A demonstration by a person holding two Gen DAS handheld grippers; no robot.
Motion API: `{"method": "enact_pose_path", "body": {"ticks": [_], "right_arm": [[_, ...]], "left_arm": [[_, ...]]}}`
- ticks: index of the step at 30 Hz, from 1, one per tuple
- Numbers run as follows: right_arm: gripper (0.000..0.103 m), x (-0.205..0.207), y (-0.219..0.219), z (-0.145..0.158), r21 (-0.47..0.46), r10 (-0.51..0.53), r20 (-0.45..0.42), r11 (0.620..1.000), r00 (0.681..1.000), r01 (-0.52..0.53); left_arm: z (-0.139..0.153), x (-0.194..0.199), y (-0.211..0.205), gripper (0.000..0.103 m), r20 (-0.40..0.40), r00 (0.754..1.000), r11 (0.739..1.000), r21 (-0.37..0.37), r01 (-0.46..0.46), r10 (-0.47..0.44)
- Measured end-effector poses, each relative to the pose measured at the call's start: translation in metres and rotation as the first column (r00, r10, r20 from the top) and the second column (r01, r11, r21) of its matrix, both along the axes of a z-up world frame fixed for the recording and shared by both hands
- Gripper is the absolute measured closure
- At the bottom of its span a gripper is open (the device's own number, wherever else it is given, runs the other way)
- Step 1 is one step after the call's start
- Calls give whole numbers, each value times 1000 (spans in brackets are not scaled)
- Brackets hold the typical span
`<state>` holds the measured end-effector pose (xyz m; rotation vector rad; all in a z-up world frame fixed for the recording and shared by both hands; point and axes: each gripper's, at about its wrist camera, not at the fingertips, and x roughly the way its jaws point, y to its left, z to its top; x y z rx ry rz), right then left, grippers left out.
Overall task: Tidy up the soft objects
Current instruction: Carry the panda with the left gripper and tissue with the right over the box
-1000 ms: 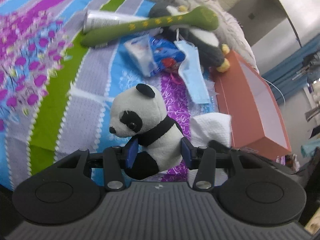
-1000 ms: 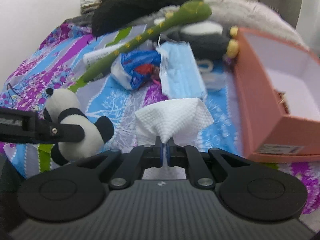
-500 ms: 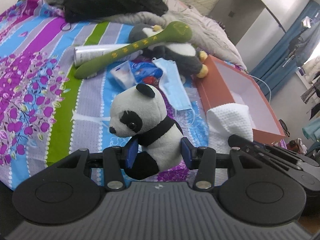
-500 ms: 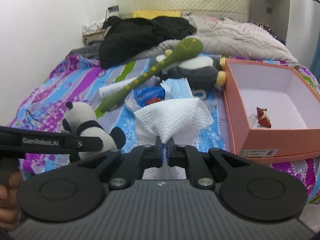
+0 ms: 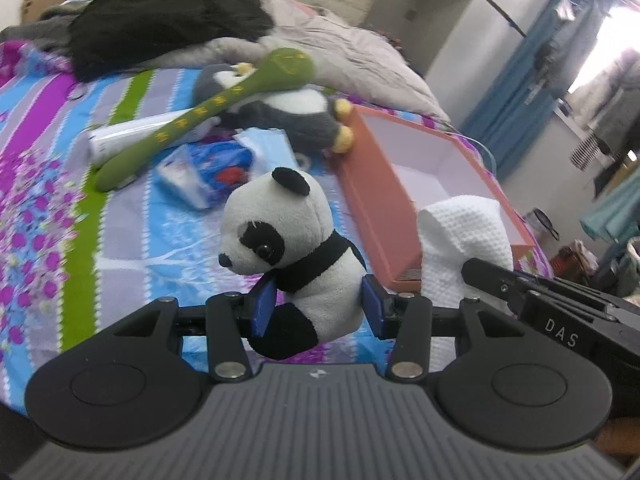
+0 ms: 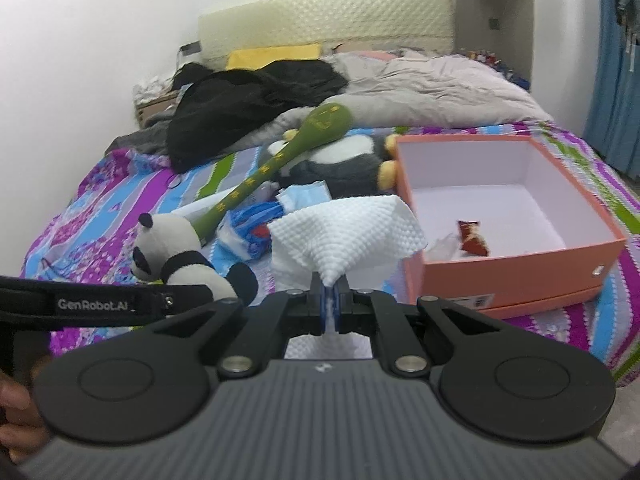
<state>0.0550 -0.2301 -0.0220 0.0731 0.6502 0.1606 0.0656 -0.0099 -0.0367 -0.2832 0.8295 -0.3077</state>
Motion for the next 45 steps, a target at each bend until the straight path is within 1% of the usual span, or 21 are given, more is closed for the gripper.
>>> {"method": "enact_pose_path", "body": {"ticks": [4,9,11,13,16,19,23,27,31,33,35,36,41,43,45], "right_arm": [[95,-10,-17,7,6,-49,11,999,999,49],[95,-22,-37,14,8,-116,29,993,993,116],[95,-19,-47,15,6,-140,42,990,989,140],[95,-11,-63,18,12,-191,52,982,980,190],[95,4,-84,25,29,-230,82,973,970,228],[95,25,-100,33,24,-244,98,970,965,243],[95,56,-116,40,15,-243,91,970,966,243],[94,85,-131,39,20,-253,54,967,966,252],[94,116,-147,28,26,-264,-3,964,965,264],[94,130,-154,19,24,-263,-35,964,964,264],[94,148,-162,7,24,-267,-73,963,961,269],[94,155,-165,1,24,-271,-89,961,958,274],[93,186,-185,-28,37,-297,-172,951,939,308],[93,195,-192,-40,31,-320,-198,943,927,332],[93,202,-198,-50,39,-328,-222,938,918,345]], "left_arm": [[10,4,-24,51,25,997,998,11,66,-67],[20,13,-54,51,46,987,988,17,155,-156],[24,19,-66,51,50,980,981,26,190,-191],[31,24,-77,51,65,970,972,44,232,-234],[40,39,-91,51,67,956,958,48,283,-286],[51,55,-108,51,92,941,943,99,317,-326],[65,85,-129,50,113,928,932,116,344,-356],[72,117,-155,50,113,917,921,115,371,-383],[66,153,-182,50,82,909,909,118,399,-409],[59,173,-195,50,45,902,900,104,423,-429],[50,194,-205,50,18,904,902,83,424,-427],[45,203,-210,50,4,903,900,85,428,-430],[20,248,-235,50,-48,892,885,112,451,-449],[10,260,-244,50,-57,883,873,136,469,-465],[-1,273,-251,50,-77,884,870,157,467,-461]]}}
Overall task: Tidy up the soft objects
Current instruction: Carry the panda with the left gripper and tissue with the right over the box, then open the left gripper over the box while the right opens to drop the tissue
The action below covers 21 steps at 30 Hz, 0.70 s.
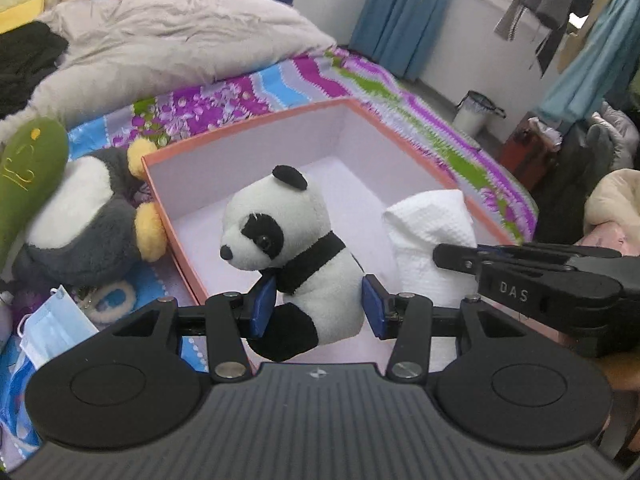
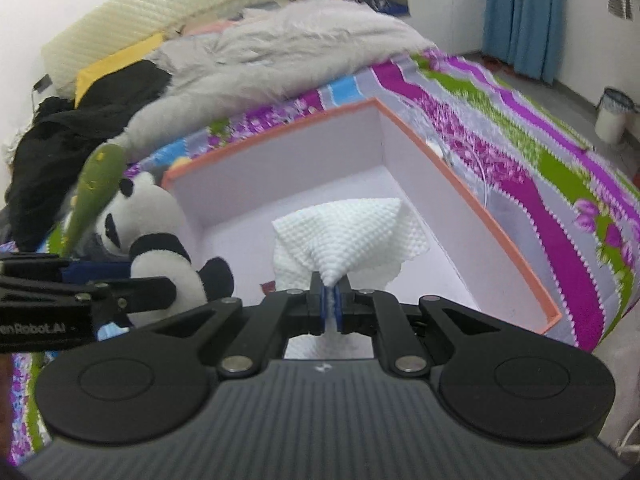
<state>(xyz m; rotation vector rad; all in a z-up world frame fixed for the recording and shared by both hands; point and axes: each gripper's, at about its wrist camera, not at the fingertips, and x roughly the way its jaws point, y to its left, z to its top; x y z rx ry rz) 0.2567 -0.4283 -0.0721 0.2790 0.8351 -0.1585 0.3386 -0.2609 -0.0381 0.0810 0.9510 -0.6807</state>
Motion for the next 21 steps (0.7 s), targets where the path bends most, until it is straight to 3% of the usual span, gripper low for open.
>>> {"method": "enact_pose_path", "body": {"ticks": [7,10,21], "right_arm": [[90,10,-12,-27,46,-7,-68,999,998,10],[66,9,-12,-30,50,-7,-83,999,997,12],[67,-36,9,10,34,4,10,999,1000,-4]], "left_arm": [[-15,22,-6,51,-10,1000,1000,5,-8,8],[-15,22,-5,51,-1,1000,1000,19,-2,2],[25,-23,28,51,66,997,999,-22,-35,37]]}}
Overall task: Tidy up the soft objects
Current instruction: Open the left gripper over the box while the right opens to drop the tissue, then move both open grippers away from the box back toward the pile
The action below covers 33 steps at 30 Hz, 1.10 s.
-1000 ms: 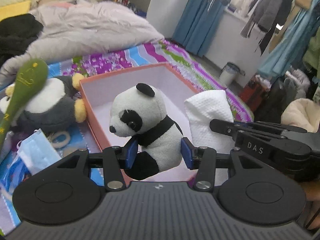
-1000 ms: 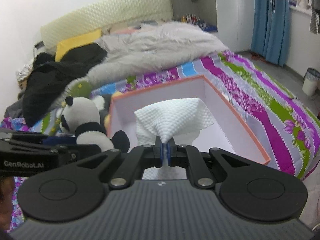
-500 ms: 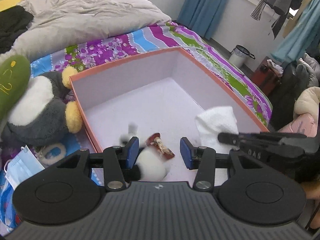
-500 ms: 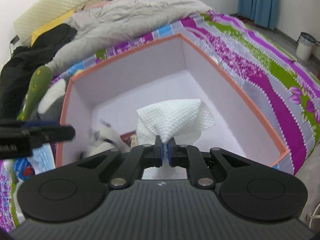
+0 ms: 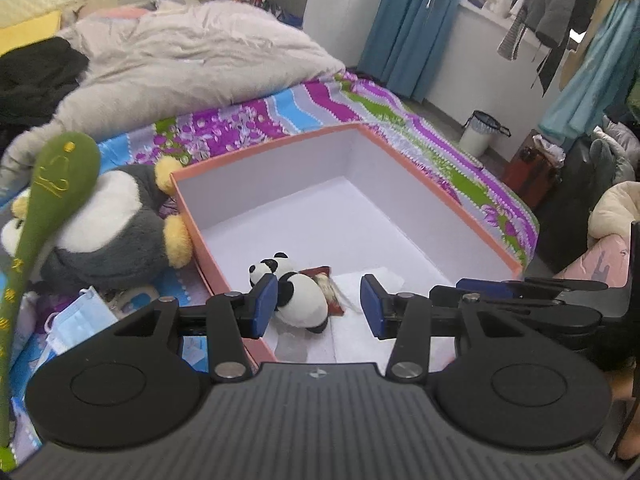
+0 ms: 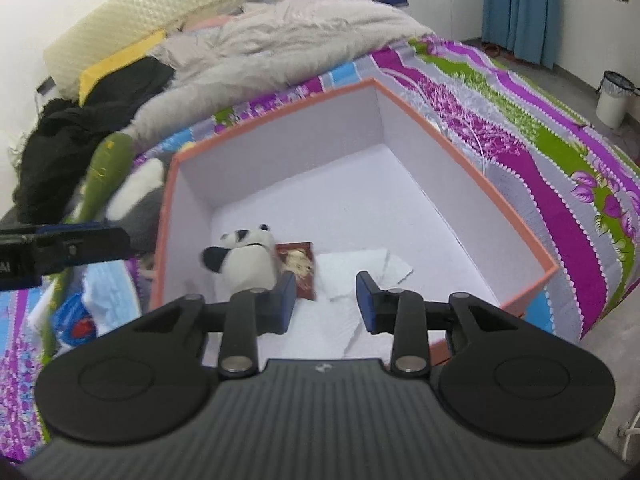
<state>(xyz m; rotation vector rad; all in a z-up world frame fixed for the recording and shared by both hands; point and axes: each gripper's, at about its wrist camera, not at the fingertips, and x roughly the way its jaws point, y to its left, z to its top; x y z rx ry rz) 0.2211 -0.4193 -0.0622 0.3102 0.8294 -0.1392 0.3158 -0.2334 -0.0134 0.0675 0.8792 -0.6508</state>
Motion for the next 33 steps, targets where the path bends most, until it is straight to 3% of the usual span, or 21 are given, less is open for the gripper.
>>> {"method": "enact_pose_path", "body": {"ticks": [14,25,33], "right_arm": [[66,-98,51,54,-32,59,152,998,987,-55],[66,-155,78,59,-34,105,182,994,978,-100],[66,-171,94,48,-29,128,181,992,975,-125]], "left_arm": [[55,-121,56,51,103,994,996,-87,-33,42],[71,-192,99,50,137,987,991,-116,-68,84],[64,-226,131,50,139,979,983,-129,-130,148]]}}
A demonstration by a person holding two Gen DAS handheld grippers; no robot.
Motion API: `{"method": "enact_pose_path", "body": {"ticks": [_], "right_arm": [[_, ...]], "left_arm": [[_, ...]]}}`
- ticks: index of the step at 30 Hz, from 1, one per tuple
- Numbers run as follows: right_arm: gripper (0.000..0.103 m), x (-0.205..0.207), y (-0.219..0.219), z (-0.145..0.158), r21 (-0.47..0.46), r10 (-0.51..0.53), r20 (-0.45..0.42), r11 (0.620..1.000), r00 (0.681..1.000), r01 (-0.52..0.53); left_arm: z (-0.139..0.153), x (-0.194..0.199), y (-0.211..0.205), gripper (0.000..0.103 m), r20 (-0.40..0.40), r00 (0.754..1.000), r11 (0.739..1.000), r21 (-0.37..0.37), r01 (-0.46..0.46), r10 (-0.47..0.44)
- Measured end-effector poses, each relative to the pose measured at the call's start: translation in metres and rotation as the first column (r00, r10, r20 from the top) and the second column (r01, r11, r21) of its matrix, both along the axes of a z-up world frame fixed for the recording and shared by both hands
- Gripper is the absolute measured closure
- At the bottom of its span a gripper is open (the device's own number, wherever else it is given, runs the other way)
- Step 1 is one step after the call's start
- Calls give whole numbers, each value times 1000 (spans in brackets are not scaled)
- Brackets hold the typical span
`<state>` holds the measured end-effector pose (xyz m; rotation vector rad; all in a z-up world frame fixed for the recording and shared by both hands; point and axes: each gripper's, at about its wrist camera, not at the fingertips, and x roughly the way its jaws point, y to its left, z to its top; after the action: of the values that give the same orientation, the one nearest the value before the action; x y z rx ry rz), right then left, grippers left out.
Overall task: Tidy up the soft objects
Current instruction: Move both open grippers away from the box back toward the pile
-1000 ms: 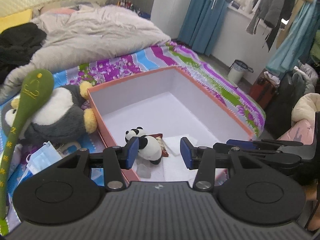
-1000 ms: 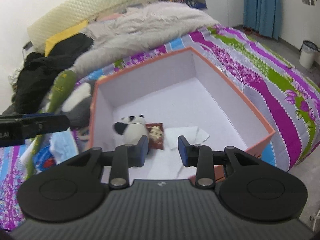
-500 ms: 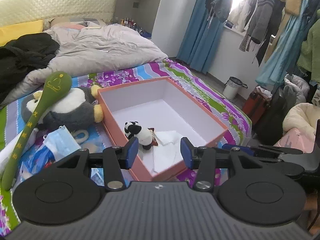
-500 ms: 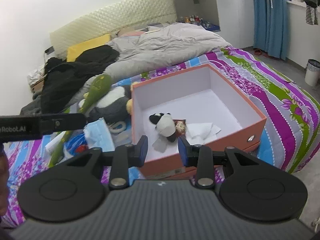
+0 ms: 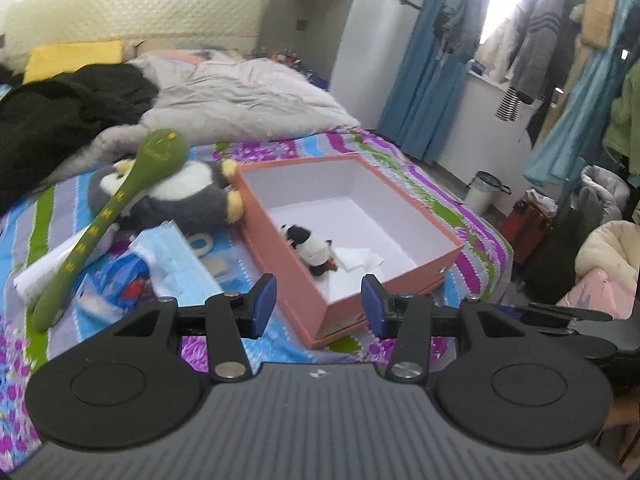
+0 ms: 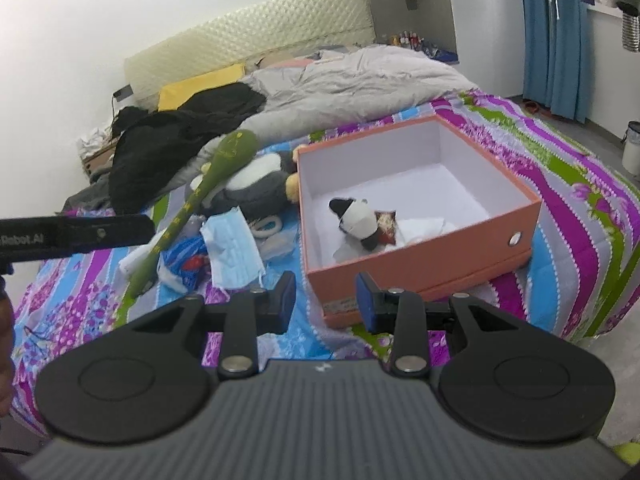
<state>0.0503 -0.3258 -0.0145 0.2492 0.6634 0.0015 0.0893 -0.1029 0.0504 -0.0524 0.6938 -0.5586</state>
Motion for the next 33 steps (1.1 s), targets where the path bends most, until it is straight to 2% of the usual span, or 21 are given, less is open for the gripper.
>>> {"method": "enact_pose_path", "body": {"ticks": [7,19,26,33], "right_arm": [[66,-11,15,-6,2,32,-3,999,999,-32],[66,-16,68,-6,3,162,7,987,987,-162],[66,-18,97,-8,8,225,13,974,974,-225],[66,-11,114,-26,20,264,-47,964,963,-263]], "left_arm": [[-6,-14,26,50,-9,998,998,0,-67,67],[-16,-41,70,50,-18,988,988,18,-153,153],[-32,-56,108,50,-56,966,968,9,-252,252],[-52,-60,131,50,-110,940,946,7,-325,323]]}}
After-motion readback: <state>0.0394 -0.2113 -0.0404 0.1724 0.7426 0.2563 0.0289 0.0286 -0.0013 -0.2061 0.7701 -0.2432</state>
